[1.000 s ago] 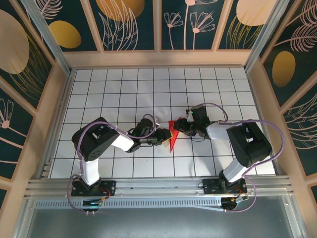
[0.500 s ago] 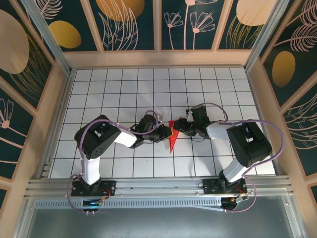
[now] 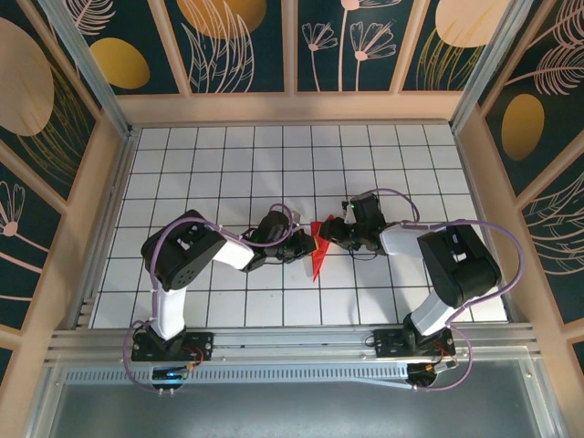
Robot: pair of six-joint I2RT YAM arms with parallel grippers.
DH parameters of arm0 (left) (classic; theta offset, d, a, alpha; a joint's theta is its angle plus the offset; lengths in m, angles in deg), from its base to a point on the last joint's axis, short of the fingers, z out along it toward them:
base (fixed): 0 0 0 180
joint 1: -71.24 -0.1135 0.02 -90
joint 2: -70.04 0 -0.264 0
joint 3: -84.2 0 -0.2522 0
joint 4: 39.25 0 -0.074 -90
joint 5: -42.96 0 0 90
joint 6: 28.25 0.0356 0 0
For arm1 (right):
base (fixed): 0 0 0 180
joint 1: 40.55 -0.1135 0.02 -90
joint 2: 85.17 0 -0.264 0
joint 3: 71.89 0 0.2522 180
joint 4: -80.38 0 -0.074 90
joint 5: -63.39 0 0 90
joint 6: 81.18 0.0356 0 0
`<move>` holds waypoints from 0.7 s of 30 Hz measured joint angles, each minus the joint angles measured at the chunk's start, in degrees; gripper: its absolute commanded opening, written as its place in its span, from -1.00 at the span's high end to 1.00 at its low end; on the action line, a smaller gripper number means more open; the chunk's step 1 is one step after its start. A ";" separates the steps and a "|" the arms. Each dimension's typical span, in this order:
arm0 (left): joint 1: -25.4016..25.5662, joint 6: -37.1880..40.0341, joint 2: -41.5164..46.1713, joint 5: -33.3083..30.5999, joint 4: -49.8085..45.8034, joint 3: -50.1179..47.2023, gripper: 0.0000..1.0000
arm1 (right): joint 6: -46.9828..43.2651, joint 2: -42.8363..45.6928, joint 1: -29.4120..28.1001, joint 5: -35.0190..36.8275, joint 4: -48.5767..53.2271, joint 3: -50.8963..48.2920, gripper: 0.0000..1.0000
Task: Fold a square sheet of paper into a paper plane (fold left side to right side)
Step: Fold the wing for the fifth time at the center of the table.
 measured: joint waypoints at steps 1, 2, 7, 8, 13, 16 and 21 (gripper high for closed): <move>-0.04 0.02 -0.09 0.07 -0.02 0.09 0.89 | 0.00 0.00 0.00 0.02 0.04 0.02 0.14; -0.04 0.17 -0.20 0.22 -0.04 0.22 0.89 | 0.02 0.02 0.00 0.04 0.04 0.02 0.14; -0.04 0.85 -0.42 0.48 -1.01 0.87 0.92 | 0.04 0.39 -0.04 1.01 0.31 0.02 0.14; -0.04 1.07 -0.42 0.48 -1.27 0.98 0.93 | 0.04 0.52 -0.04 1.18 0.44 0.02 0.14; -0.04 1.90 -0.42 0.44 -2.80 1.79 0.95 | 0.07 1.29 -0.04 1.53 0.98 0.02 0.14; -0.04 2.32 -0.46 0.46 -3.50 2.21 0.96 | 0.04 1.81 -0.04 1.81 1.40 0.02 0.14; -0.04 2.58 -0.52 0.46 -3.85 2.45 0.96 | -0.20 3.23 0.02 3.37 3.58 0.02 0.22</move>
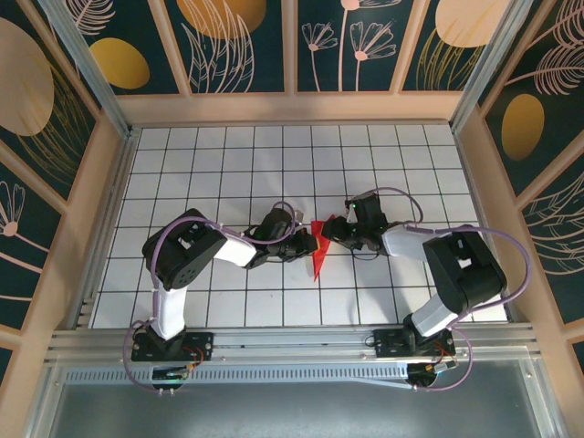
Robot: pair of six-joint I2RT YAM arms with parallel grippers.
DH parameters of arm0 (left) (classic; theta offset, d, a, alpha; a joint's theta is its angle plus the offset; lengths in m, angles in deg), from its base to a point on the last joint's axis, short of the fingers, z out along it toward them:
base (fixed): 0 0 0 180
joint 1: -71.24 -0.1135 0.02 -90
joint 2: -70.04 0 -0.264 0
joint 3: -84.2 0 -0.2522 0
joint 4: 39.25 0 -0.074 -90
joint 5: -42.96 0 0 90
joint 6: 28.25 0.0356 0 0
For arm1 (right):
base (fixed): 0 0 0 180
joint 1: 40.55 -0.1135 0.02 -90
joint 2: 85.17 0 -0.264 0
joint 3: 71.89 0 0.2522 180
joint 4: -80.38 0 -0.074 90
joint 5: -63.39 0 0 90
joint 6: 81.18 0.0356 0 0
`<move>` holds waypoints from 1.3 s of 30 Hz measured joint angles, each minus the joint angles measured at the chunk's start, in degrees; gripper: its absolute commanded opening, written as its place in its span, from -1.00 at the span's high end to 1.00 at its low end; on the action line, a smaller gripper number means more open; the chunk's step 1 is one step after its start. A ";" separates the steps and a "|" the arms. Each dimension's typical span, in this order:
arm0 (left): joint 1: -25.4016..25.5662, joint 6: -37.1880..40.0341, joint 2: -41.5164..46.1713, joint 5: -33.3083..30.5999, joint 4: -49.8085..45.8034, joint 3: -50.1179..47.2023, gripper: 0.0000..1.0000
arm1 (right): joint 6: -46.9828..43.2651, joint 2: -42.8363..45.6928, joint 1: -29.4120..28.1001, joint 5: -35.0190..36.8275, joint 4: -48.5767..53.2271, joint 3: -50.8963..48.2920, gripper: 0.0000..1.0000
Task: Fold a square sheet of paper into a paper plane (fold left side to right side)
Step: Fold the wing for the fifth time at the center of the table.
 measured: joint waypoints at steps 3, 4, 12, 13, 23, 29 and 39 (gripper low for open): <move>0.00 0.17 -0.04 0.00 0.00 0.04 0.96 | -0.55 1.40 0.13 0.52 1.27 0.00 0.38; 0.00 0.17 -0.09 0.00 -0.02 0.09 0.97 | -0.81 1.86 0.15 0.48 1.40 0.00 0.46; 0.00 0.22 -0.20 0.00 -0.04 0.24 0.98 | -1.31 2.14 0.15 -1.86 0.07 0.07 0.94; 0.00 0.22 -0.20 0.00 -0.07 0.28 0.99 | -1.42 1.81 0.15 -2.14 -0.17 0.07 0.97; 0.00 0.39 -0.22 -0.07 -0.46 0.48 1.00 | -1.49 -2.19 0.15 -2.12 -0.61 1.25 1.00; 0.00 0.37 -0.26 -0.07 -0.90 0.72 1.00 | -1.49 -3.04 0.22 -1.86 -0.61 1.27 1.00; 0.00 0.37 -0.44 -0.02 -0.87 0.85 1.00 | -1.49 -4.48 0.50 -1.03 -0.59 1.27 1.00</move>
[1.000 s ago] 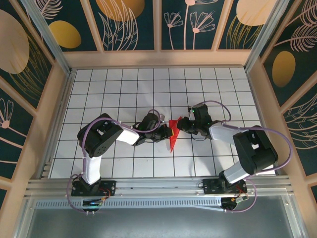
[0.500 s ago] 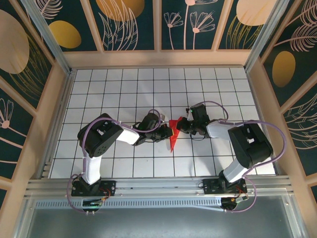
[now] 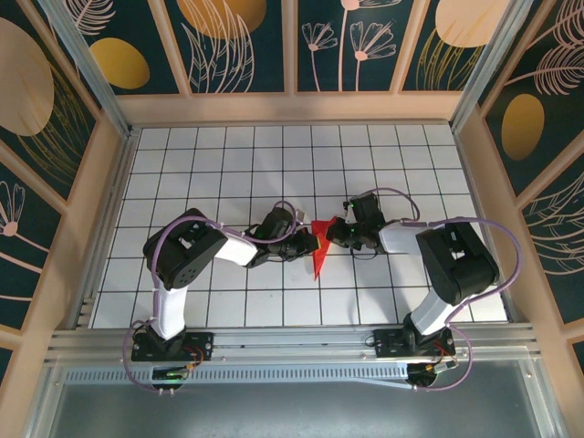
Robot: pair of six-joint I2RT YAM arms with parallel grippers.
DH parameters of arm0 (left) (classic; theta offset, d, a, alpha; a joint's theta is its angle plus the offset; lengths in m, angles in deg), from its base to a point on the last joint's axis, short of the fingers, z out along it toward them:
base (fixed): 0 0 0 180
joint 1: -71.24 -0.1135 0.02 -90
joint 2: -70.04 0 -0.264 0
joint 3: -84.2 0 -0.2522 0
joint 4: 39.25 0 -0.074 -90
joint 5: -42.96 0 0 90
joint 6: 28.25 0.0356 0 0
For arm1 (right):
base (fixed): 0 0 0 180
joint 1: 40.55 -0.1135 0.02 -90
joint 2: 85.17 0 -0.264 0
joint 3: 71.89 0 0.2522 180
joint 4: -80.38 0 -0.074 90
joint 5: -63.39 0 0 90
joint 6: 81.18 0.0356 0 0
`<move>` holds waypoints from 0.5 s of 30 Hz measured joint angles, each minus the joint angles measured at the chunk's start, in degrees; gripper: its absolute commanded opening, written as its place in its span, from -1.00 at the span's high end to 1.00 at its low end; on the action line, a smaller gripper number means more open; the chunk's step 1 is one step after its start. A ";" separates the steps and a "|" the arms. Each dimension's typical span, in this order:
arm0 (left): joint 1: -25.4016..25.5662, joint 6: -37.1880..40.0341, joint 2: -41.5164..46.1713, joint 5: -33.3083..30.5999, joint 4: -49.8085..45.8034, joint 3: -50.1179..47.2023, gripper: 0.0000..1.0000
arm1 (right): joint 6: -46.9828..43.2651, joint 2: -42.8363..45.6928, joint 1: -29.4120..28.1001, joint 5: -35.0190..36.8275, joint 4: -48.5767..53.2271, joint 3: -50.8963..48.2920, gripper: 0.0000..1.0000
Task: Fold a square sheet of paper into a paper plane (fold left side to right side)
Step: Fold the wing for the fifth time at the center of the table.
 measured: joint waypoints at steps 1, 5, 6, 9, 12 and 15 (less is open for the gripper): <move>0.00 0.00 -0.04 0.02 0.00 0.04 1.00 | 0.00 -0.11 0.00 0.00 0.00 0.00 1.00; 0.00 0.00 -0.11 0.24 0.00 0.09 1.00 | 0.00 -0.42 0.15 -0.02 -0.04 0.00 1.00; 0.00 0.00 -0.13 0.24 0.02 0.09 1.00 | 0.00 -0.50 0.15 -0.02 -0.04 0.00 1.00; 0.00 0.00 -0.13 0.26 0.04 0.09 1.00 | 0.00 -0.63 0.33 -0.13 -0.07 0.00 1.00; 0.00 0.00 0.00 0.07 0.04 0.09 0.97 | 0.00 -0.68 0.72 -0.79 -0.48 -0.28 1.00; 0.09 0.02 0.33 -0.63 -0.24 0.07 0.85 | -0.02 -0.74 1.14 -1.57 -1.68 -0.92 1.00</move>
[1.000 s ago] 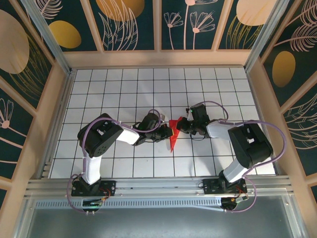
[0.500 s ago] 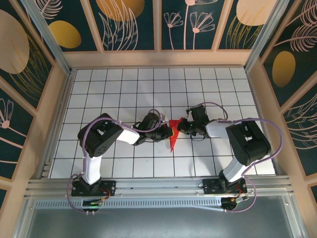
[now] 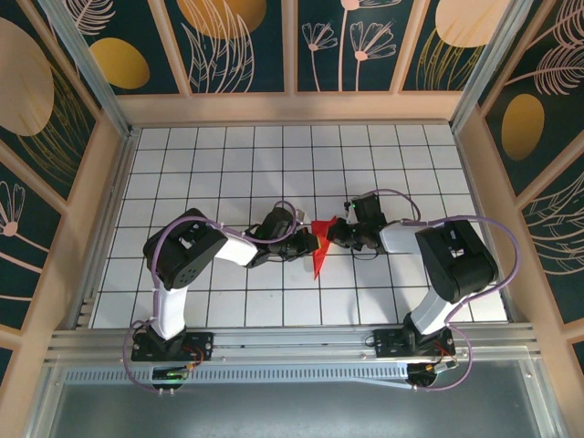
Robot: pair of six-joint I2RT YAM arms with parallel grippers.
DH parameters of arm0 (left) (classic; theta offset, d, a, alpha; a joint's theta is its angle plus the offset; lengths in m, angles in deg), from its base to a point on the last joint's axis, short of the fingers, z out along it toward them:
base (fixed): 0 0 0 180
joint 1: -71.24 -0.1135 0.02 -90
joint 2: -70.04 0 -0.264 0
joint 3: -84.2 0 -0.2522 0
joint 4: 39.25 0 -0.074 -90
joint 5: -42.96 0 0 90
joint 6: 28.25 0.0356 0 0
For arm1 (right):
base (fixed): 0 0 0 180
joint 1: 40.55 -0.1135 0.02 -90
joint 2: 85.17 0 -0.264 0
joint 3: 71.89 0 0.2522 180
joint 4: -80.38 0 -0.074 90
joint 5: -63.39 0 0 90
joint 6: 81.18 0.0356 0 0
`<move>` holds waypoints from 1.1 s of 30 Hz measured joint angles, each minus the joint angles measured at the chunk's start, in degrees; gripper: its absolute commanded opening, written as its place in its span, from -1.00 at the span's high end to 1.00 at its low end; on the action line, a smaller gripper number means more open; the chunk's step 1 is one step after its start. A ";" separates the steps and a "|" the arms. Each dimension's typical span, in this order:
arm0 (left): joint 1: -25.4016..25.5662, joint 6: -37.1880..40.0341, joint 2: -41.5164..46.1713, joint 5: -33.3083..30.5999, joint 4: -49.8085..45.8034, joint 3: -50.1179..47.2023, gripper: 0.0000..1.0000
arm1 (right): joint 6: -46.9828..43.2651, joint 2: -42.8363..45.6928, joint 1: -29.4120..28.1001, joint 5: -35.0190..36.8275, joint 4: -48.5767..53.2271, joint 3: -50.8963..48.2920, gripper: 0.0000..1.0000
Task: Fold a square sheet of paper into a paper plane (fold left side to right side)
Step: Fold the wing for the fifth time at the center of the table.
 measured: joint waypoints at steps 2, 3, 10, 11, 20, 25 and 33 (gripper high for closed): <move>0.20 0.24 0.39 -0.74 -0.50 0.00 0.80 | -0.02 0.00 0.04 -0.15 -0.66 -0.37 1.00; 0.31 0.59 0.76 -1.40 -1.01 0.00 0.76 | -0.04 0.00 0.11 -0.26 -0.98 -0.55 1.00; -0.17 3.23 7.02 -8.04 -8.87 -0.04 0.61 | -0.42 0.00 0.37 -1.03 -1.99 -1.03 1.00; -0.26 3.50 8.15 -8.52 -9.64 -0.15 0.67 | -0.42 0.00 0.37 -1.03 -1.99 -1.03 1.00; -0.17 5.33 17.66 -6.69 -14.34 -0.42 1.00 | -0.76 0.00 0.42 -1.09 -2.01 -1.03 1.00; 1.42 4.61 17.05 -3.67 -14.34 -0.39 1.00 | -1.29 -0.04 0.42 -1.16 -2.03 -1.03 1.00; 4.11 3.21 11.04 -1.36 -13.86 -0.09 1.00 | -1.46 -0.11 0.42 -1.29 -2.12 -1.03 1.00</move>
